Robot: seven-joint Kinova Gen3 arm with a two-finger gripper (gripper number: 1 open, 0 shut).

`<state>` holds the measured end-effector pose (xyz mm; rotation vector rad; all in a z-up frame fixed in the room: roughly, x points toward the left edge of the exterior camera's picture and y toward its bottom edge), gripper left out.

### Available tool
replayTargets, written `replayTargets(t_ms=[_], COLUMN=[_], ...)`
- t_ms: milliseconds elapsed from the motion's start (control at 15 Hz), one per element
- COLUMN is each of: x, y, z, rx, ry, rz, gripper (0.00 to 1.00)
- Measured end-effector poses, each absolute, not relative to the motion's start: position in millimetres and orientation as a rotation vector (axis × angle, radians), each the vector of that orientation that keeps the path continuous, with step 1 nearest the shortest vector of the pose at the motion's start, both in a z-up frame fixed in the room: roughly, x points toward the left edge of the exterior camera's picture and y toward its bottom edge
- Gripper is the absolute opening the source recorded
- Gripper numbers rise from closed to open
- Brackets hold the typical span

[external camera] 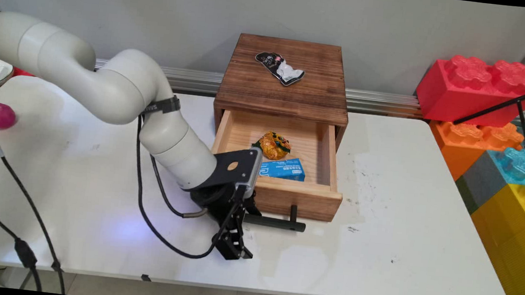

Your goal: Open the drawer

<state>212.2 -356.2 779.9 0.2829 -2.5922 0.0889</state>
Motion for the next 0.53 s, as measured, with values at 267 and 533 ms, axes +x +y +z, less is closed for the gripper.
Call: replayTargets(t_ms=[267,533], x=[211.9,211.1], y=[-347.0,-337.6], z=[779.6,778.9], rx=[0.279,0.276], ry=[-2.591,-2.590], rz=[0.077,0.063], gripper=[1.00,1.00])
